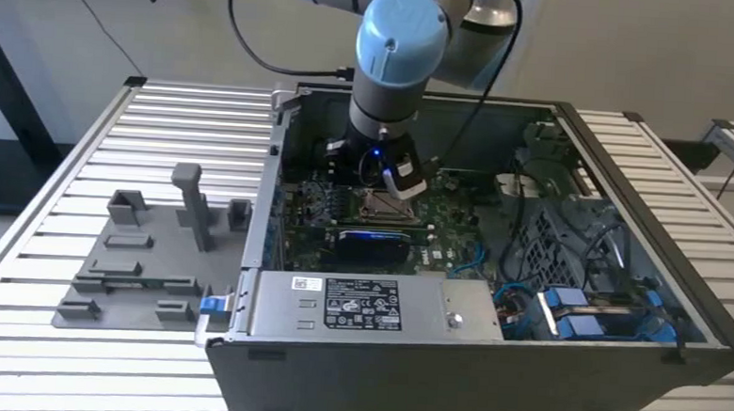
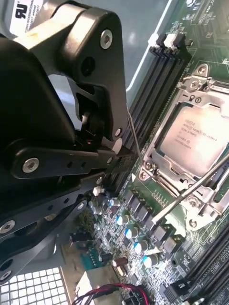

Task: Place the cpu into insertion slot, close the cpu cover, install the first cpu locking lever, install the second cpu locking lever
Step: 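Install the first cpu locking lever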

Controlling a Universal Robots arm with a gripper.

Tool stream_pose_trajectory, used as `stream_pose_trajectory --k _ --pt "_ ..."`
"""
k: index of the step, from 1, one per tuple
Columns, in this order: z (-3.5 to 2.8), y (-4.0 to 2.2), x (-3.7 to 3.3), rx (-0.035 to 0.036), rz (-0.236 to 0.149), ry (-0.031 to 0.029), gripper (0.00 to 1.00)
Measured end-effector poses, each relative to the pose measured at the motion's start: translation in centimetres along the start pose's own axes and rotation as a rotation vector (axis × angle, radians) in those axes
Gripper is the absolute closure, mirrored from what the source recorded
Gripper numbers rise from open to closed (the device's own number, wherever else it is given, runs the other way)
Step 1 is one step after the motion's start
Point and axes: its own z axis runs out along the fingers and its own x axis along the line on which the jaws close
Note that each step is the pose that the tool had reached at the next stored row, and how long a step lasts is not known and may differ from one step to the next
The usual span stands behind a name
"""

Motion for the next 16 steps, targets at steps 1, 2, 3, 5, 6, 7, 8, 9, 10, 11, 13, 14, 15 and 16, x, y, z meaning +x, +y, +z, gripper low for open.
stream_pose_trajectory --k 1,2,3,5,6,7,8,9,10,11,13,14,15,16 --pt "0.05 -0.02 0.00 0.0000 0.000 -0.0001 0.89" --pt "0.10 -0.04 0.00 0.0000 0.000 -0.0001 0.89" --pt "0.14 -0.05 0.00 0.0000 0.000 -0.0002 0.89" --pt "0.23 -0.07 -0.03 0.0001 0.000 -0.0001 0.89" --pt "0.26 -0.07 -0.04 0.0003 0.000 0.0000 0.89" --pt "0.31 -0.07 -0.08 0.0002 0.000 -0.0001 0.89" --pt "0.34 -0.08 -0.12 0.0002 0.000 -0.0001 0.89" --pt "0.37 -0.09 -0.19 0.0002 0.000 -0.0001 0.89" --pt "0.40 -0.10 -0.26 0.0001 0.000 -0.0001 0.89" --pt "0.43 -0.10 -0.34 0.0002 0.000 0.0000 0.89" --pt "0.48 -0.10 -0.48 0.0001 0.000 -0.0001 0.89" --pt "0.50 -0.09 -0.54 0.0001 0.000 -0.0001 0.89" --pt "0.53 -0.09 -0.62 0.0000 0.000 -0.0001 0.89" --pt "0.55 -0.09 -0.70 0.0000 0.000 -0.0001 0.89"
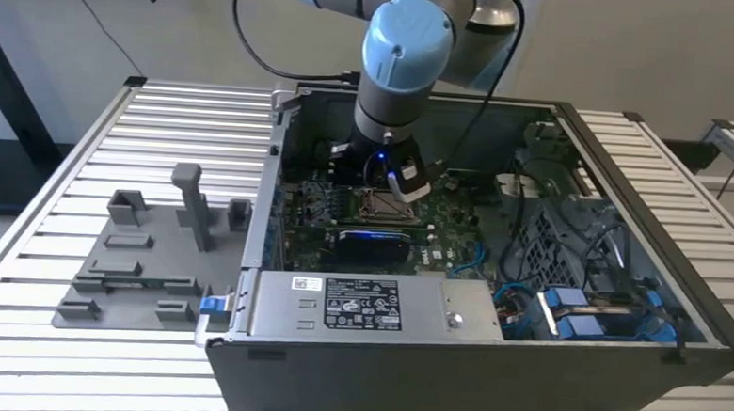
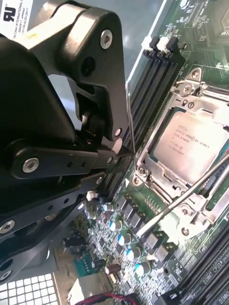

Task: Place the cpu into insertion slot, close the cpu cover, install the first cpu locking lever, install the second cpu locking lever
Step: 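Install the first cpu locking lever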

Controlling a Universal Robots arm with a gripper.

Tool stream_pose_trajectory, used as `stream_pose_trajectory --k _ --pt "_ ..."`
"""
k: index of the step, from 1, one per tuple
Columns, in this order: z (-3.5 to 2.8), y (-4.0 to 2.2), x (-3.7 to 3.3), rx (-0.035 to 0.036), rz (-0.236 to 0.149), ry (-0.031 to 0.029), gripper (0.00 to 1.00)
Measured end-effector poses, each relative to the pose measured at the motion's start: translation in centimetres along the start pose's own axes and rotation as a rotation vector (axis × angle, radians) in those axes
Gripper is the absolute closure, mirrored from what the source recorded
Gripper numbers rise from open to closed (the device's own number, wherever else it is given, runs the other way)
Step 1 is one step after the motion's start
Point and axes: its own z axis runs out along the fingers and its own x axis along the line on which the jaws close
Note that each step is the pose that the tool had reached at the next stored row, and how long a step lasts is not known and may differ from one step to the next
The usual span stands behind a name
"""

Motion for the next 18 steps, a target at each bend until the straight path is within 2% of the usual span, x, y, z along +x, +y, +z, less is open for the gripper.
stream_pose_trajectory --k 18 --pt "0.39 0.03 -1.69 0.0001 0.000 0.0000 0.89"
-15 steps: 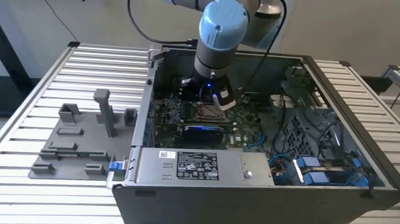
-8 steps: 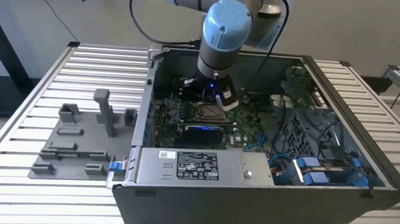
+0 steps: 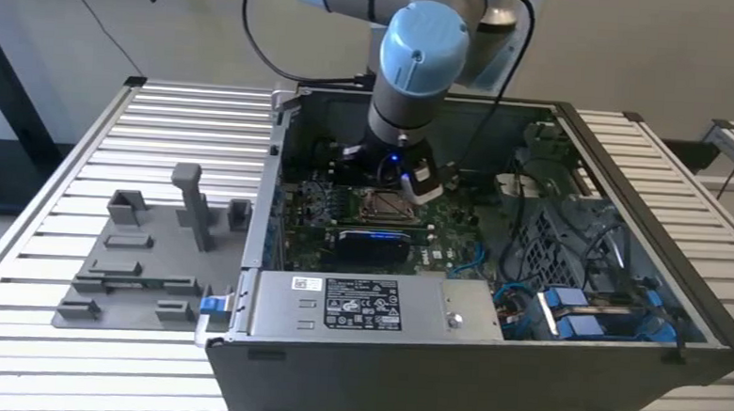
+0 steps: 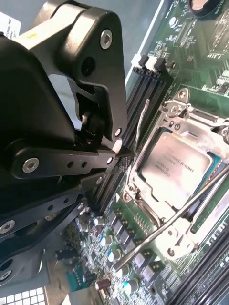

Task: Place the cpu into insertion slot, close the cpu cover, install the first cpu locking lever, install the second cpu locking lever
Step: 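Install the first cpu locking lever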

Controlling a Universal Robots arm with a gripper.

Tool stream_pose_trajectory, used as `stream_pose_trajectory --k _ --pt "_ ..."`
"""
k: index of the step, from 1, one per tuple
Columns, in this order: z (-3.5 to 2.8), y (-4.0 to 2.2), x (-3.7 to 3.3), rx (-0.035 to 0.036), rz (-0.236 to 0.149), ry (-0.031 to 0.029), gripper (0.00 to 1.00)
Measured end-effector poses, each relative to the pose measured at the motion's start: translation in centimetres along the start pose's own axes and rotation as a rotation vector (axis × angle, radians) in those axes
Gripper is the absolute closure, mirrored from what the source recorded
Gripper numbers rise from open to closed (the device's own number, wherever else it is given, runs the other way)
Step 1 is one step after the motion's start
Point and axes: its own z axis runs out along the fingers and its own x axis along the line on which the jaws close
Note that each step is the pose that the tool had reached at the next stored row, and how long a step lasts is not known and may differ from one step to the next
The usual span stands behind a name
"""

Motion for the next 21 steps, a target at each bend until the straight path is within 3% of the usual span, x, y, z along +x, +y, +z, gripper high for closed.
stream_pose_trajectory --k 21 --pt "0.27 0.03 -2.45 -0.0001 0.000 0.0000 0.89"
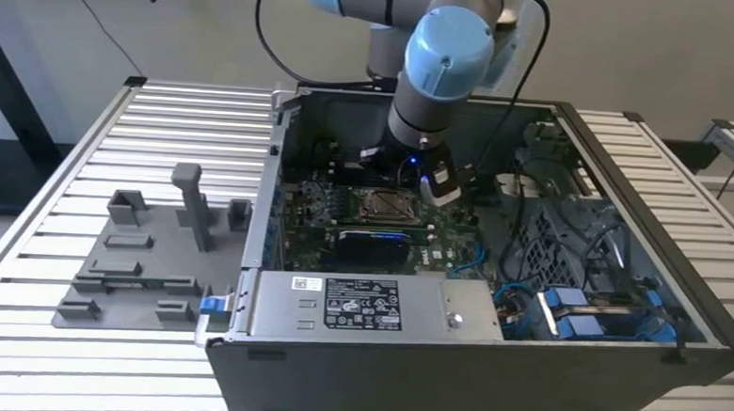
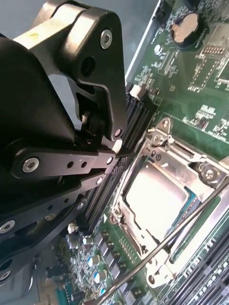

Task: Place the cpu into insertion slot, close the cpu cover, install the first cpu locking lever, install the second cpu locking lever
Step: 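Install the first cpu locking lever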

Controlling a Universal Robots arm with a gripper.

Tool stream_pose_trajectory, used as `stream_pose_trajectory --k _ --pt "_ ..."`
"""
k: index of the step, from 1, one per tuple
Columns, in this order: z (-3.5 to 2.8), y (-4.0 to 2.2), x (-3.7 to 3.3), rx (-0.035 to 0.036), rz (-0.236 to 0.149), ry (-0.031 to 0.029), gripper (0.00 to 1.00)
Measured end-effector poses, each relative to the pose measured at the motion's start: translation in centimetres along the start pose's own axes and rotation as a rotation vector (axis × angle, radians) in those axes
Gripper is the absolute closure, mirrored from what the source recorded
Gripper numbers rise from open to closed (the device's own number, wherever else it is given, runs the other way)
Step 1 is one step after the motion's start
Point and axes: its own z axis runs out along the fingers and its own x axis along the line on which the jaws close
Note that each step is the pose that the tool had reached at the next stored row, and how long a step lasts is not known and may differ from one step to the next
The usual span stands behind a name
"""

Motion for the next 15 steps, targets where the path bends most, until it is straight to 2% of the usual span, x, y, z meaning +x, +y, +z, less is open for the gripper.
stream_pose_trajectory --k 5,15 --pt "0.07 0.00 -0.34 0.0001 0.000 0.0001 0.89" --pt "0.24 -0.08 -0.47 -0.0003 0.000 -0.0002 0.89"
